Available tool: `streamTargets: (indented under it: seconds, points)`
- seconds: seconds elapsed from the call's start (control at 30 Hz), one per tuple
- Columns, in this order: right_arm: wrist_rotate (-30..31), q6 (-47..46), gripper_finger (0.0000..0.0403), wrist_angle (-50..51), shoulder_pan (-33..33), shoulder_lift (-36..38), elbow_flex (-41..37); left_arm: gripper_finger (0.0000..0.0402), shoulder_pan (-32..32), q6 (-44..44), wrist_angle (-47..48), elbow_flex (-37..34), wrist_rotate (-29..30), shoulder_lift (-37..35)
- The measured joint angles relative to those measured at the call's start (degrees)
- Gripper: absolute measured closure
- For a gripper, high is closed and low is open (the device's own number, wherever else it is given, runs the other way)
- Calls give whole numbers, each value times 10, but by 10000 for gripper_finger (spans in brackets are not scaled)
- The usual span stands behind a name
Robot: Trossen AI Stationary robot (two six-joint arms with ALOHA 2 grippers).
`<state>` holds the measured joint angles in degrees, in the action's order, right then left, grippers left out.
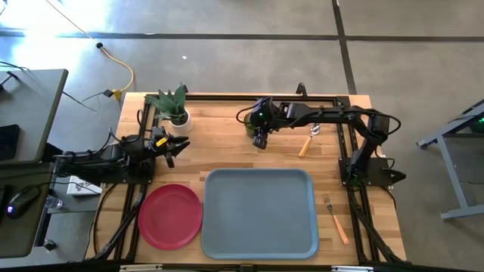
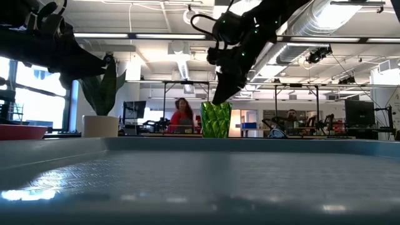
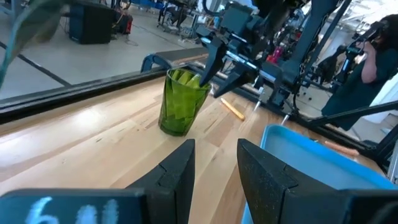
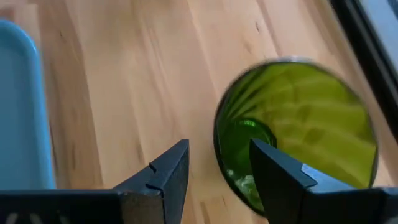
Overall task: Pick and place plate/cup/fork/spoon on tray
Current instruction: Put the green cup on the blue tray
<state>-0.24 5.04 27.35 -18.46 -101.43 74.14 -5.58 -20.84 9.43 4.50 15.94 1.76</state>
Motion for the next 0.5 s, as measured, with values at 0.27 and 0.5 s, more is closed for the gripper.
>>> streamTargets:
  seconds: [0.27, 0.5]
  points:
    - [15, -1, 248, 3, 1, -22, 0, 291, 0, 0, -2, 0, 1, 10]
    - [13, -20, 313, 9, 1, -25, 0, 291, 0, 0, -2, 0, 2, 10]
